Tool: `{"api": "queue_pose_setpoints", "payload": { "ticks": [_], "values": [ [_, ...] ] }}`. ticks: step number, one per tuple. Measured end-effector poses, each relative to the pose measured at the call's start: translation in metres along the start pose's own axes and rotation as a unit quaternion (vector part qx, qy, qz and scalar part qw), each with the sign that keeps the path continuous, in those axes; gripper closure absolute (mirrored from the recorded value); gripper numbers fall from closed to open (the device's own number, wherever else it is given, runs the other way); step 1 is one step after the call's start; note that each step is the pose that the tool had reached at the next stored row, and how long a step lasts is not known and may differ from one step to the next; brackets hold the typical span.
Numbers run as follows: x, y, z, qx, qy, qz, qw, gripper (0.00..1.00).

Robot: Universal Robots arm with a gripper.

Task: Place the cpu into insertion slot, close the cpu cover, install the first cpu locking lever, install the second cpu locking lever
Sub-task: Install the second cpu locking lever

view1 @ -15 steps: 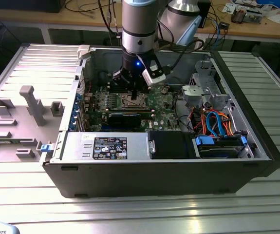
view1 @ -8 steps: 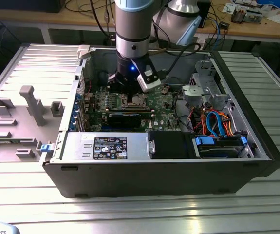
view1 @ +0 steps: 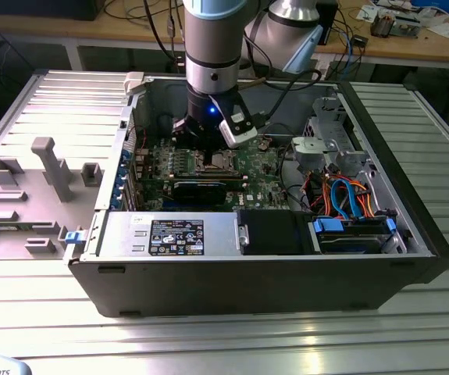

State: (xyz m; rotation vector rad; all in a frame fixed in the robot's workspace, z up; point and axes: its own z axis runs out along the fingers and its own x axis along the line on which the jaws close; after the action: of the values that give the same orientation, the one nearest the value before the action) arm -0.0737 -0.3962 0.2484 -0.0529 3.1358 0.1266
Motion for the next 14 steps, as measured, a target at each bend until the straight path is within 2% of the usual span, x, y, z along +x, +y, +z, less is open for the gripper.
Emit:
{"api": "queue_pose_setpoints", "payload": {
  "ticks": [11, 14],
  "values": [
    [0.0000, -0.0001, 0.0004, -0.0001, 0.0000, 0.000, 1.00000, 0.89],
    [0.0012, -0.0006, 0.0069, -0.0001, 0.0008, 0.000, 1.00000, 0.89]
  ]
}}
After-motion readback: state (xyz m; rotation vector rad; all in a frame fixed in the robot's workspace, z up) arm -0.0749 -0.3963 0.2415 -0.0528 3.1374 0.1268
